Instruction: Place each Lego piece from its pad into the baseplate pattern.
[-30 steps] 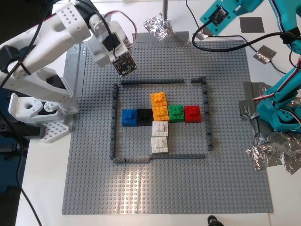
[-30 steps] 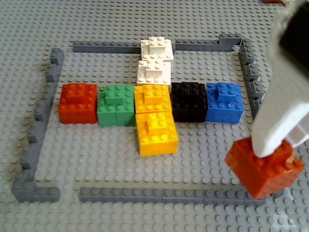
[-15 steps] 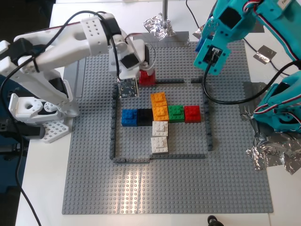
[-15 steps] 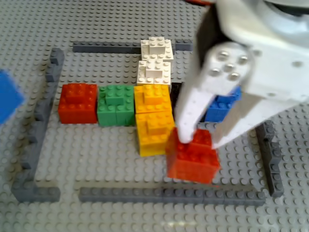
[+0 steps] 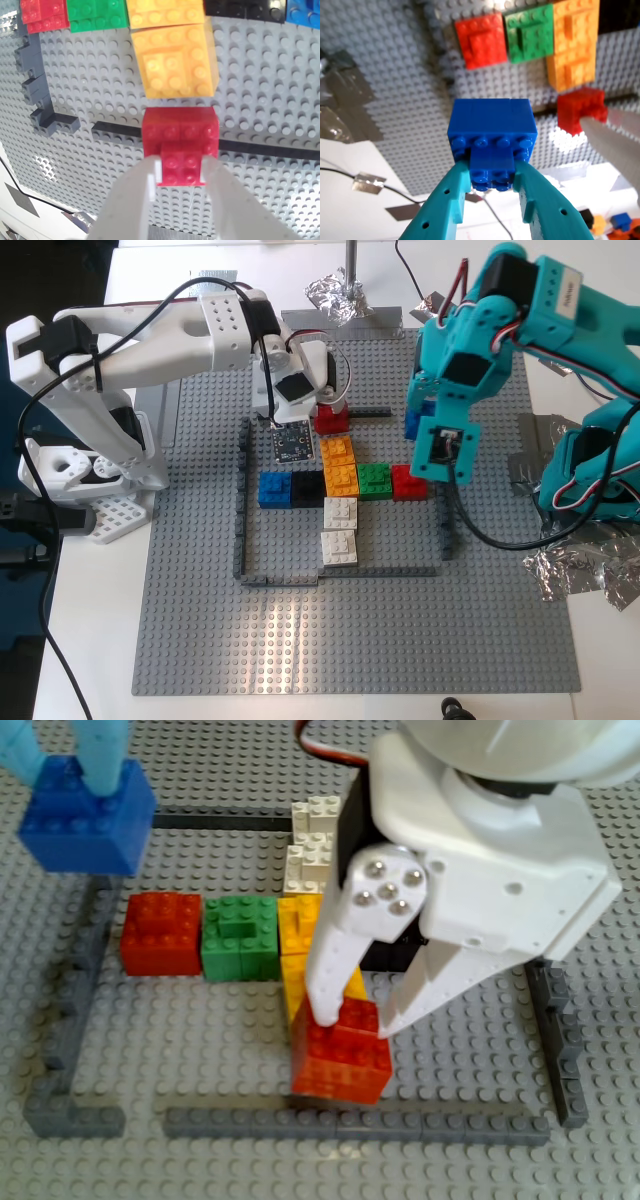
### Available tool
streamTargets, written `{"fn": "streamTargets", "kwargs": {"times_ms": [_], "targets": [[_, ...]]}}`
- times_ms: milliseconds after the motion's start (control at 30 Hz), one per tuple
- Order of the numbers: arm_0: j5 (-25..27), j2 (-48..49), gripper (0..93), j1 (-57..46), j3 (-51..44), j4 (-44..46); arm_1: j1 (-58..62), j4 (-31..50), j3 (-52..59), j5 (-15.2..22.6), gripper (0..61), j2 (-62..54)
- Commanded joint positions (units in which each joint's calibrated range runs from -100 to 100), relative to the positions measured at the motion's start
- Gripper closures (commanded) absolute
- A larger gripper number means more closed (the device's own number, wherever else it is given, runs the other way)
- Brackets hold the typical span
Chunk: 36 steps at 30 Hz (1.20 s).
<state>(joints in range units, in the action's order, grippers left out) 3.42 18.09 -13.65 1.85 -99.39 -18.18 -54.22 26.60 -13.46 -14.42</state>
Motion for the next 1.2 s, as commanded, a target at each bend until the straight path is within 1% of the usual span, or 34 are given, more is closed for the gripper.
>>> {"fn": "streamTargets", "kwargs": {"times_ms": [0, 233, 367, 400, 700, 733, 767, 833, 933, 1067, 1167], "targets": [[-1.7, -1.6, 85.9, 5.1, -0.6, -0.6, 0.3, 1.6, -0.4, 0.8, 61.2, -0.4], [-4.3, -7.3, 85.9, 9.1, -0.7, 2.3, 1.8, 2.1, 1.9, 1.7, 61.2, -1.4], [-4.4, -9.2, 85.9, 10.5, -1.7, 3.1, 2.7, 2.3, 2.2, 2.2, 61.2, -2.0], [-5.2, -11.1, 85.9, 10.8, -2.4, 4.2, 3.6, 3.0, 2.8, 2.7, 61.2, -2.2], [-5.3, -15.9, 85.9, 12.1, -5.0, 7.0, 4.1, 4.4, 3.3, 3.4, 61.1, -1.9], [-5.3, -17.7, 85.9, 12.8, -6.7, 7.1, 3.8, 4.5, 3.3, 3.4, 56.4, -1.5], [-5.3, -18.1, 85.9, 12.8, -7.0, 7.1, 3.7, 4.4, 3.4, 3.3, 54.4, -1.5], [-5.3, -18.8, 85.9, 13.3, -7.8, 7.2, 3.6, 4.2, 3.5, 3.2, 47.5, -1.5], [-5.3, -20.4, 85.9, 13.5, -8.9, 7.2, 3.4, 4.2, 3.5, 2.9, 41.3, -1.5], [-5.4, -22.9, 85.9, 13.6, -10.4, 7.2, 3.2, 4.1, 3.3, 3.1, 41.0, -2.0], [-5.4, -24.9, 85.9, 13.6, -11.7, 7.3, 2.6, 1.9, 1.5, 3.6, 40.6, -3.6]]}}
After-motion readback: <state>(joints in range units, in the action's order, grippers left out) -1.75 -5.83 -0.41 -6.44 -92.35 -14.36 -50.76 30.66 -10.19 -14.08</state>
